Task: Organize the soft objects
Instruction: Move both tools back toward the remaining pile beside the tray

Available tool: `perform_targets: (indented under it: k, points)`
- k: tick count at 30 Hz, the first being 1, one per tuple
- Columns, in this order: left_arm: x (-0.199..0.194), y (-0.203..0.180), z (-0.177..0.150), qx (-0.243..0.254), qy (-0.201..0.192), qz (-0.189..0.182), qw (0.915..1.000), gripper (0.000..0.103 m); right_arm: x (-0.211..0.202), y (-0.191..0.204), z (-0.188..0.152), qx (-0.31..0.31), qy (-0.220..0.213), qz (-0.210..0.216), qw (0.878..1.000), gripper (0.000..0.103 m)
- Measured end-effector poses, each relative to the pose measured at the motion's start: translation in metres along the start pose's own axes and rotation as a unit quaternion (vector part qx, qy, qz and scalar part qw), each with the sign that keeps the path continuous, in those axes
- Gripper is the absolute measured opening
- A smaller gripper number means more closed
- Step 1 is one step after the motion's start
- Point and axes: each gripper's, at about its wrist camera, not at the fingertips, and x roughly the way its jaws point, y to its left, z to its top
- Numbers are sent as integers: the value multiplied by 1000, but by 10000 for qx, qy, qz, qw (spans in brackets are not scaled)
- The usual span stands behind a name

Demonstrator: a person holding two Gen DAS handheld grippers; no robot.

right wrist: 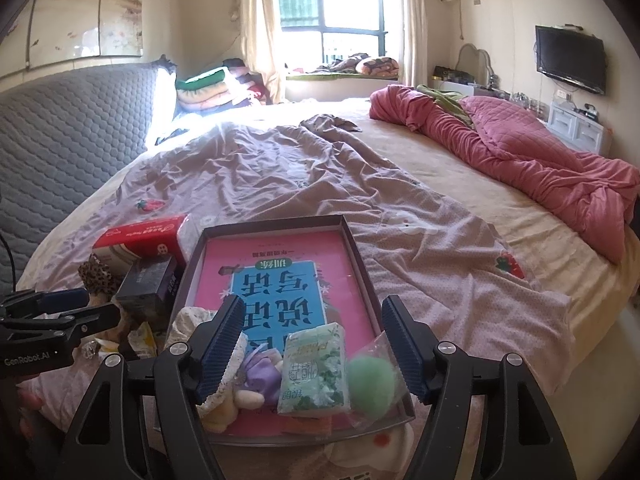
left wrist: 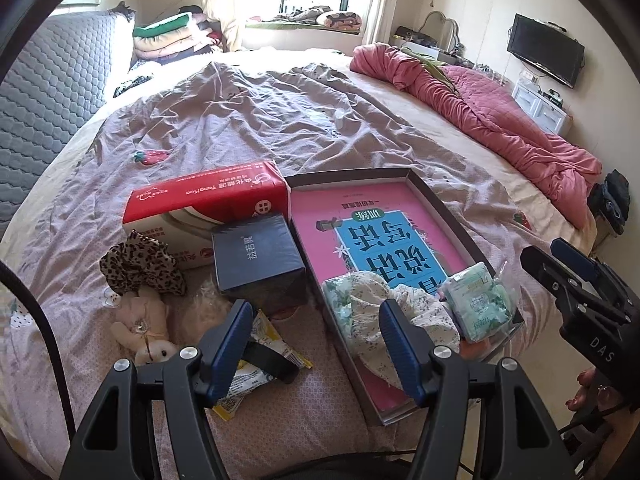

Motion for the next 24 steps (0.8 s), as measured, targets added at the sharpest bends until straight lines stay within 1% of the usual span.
perform_targets:
  k: [12,18,24]
  points:
    - [-18,29,-5,-211,-39,209,9996,65,-13,37,8,-381,-61,214,9990,73]
    - [-30,44,-8,-363,-124,286,9989,65,-18,58,9,-617,-56,318,9976,73]
    - [-39,61,-11,-479,-155,425,9978,65,-28,71,15,-738,-162,385,9964,73]
